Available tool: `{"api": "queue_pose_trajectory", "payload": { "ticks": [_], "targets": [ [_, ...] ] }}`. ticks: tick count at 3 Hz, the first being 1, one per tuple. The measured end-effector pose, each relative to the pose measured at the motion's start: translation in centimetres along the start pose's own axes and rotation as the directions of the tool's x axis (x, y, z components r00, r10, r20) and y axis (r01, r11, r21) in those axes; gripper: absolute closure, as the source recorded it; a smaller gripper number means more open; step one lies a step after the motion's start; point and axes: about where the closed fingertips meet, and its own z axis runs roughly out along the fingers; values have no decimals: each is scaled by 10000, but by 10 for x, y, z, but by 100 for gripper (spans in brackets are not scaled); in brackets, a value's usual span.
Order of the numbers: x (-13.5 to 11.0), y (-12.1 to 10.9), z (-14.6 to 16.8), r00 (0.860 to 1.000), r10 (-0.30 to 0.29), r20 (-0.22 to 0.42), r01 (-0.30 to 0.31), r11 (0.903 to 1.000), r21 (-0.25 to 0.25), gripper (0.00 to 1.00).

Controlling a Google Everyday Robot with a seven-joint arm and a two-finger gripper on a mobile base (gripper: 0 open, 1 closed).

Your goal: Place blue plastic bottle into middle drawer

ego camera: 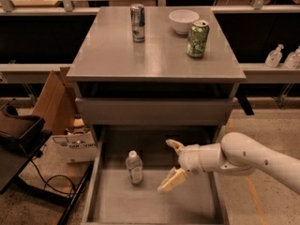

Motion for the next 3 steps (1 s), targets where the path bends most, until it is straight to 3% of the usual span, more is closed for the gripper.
{"api": "queue_pose_trajectory", "payload": {
  "ticks": [1,2,3],
  "targets": [
    [-13,-9,-66,9834,-685,-1679,681,9976,-82,0],
    [-40,-8,-142,9436,-685,-3240,764,9970,116,0],
    [-76,-8,-215,8792,-347,-4752,801,9939,755,0]
  ]
}}
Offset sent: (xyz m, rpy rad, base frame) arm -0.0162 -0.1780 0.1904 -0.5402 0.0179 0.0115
